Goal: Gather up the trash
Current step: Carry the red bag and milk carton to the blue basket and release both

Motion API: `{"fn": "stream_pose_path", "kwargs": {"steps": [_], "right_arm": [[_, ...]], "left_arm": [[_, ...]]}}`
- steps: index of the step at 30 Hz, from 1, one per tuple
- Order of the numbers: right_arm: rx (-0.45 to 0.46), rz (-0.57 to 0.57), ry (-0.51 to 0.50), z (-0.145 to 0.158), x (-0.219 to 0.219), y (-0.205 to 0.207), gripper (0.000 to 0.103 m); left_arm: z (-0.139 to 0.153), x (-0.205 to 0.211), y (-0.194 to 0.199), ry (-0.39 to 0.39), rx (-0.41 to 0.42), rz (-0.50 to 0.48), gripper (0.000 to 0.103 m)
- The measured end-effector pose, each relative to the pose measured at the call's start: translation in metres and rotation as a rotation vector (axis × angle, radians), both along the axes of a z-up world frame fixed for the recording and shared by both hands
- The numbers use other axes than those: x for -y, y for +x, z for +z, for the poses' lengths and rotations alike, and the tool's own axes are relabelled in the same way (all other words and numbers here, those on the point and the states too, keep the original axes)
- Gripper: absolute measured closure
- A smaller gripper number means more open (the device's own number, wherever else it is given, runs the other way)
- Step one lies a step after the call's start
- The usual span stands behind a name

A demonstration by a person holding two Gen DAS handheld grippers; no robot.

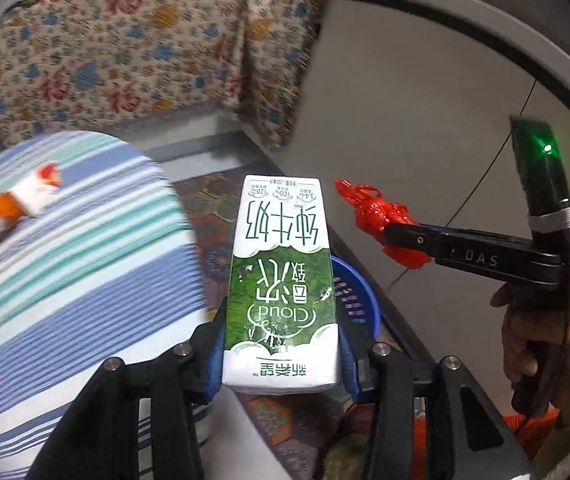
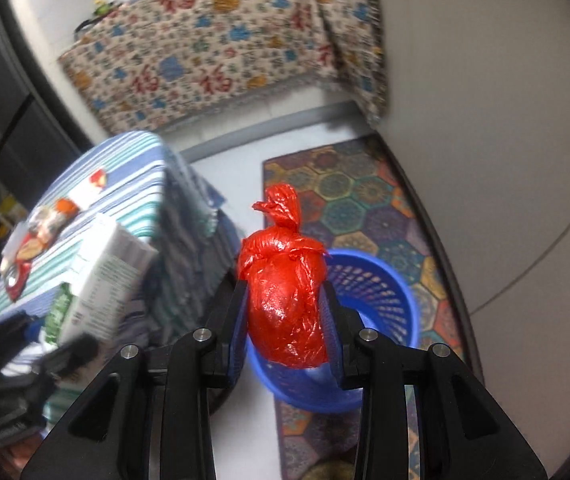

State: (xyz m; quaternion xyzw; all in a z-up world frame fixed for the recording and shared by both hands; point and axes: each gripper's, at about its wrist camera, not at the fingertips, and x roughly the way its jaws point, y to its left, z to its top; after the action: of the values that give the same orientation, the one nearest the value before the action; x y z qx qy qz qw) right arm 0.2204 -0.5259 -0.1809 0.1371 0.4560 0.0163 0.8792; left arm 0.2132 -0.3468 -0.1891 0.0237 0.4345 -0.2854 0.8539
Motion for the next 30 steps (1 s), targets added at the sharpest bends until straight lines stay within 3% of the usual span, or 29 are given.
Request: {"fn": "stream_pose_path", "kwargs": {"steps": [10, 19, 22, 23, 25, 30], "right_arm": [[-0.049, -0.068, 0.044, -0.019, 0.036, 0.005, 0.068], [-0.056, -0.109, 0.075, -0.029, 0.051, 0.014, 0.067], [-0.049, -0.107, 0.084, -0.028, 0.051, 0.016, 0.061], [-0.044, -0.109, 0.091, -0.028, 0.051, 0.016, 0.054], [-0.032, -0.117, 0.099, -0.027, 0.053, 0.017, 0.048], [0.009, -0.149, 0.086, -0.018, 0.055, 0.017, 0.043]], "left_arm": [[-0.044, 0.056, 0.027, 0.01, -0.051, -0.053, 0.057], [-0.06, 0.077, 0.035, 0.024, -0.065, -0.062, 0.057], [-0.066, 0.084, 0.04, 0.03, -0.067, -0.06, 0.055], [-0.068, 0.085, 0.04, 0.028, -0.069, -0.06, 0.055], [-0.074, 0.089, 0.044, 0.028, -0.086, -0.059, 0.037], [-0.082, 0.09, 0.056, 0.006, -0.114, -0.041, 0.036]]}}
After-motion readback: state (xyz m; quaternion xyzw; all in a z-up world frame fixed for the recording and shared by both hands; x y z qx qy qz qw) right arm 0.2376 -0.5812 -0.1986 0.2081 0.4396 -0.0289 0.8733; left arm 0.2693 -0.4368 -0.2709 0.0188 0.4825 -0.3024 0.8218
